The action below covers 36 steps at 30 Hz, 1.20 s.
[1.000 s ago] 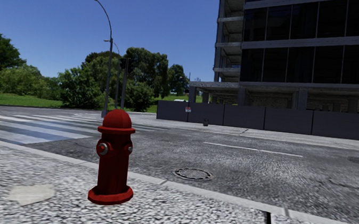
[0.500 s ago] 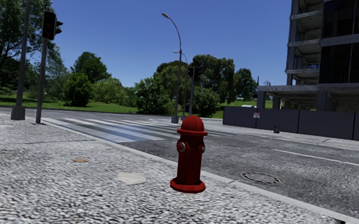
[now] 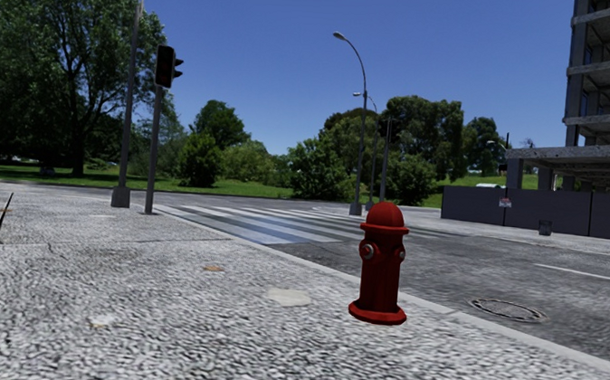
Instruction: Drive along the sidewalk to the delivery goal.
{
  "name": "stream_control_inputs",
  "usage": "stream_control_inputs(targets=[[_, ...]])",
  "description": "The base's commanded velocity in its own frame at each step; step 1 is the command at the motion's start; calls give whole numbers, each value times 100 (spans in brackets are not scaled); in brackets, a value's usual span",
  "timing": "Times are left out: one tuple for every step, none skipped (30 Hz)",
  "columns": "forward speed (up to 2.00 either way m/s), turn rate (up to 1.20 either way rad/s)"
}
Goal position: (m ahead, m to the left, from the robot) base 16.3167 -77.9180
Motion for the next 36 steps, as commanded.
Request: stream_control_inputs(targets=[[0,0],[0,0],[0,0],[0,0],[0,0],[0,0],[0,3],[53,13],[53,13],[200,29],[200,37],[200,37],[200,44],[200,52],[200,55],[200,55],[200,57],[200,57],[200,57],[200,57],[200,57],[200,57],[200,57],[200,57],[200,57],[200,57],[200,57],[200,57],[200,57],[200,57],[200,57],[200,57],[200,57],[200,57],[200,57],[200,57]])
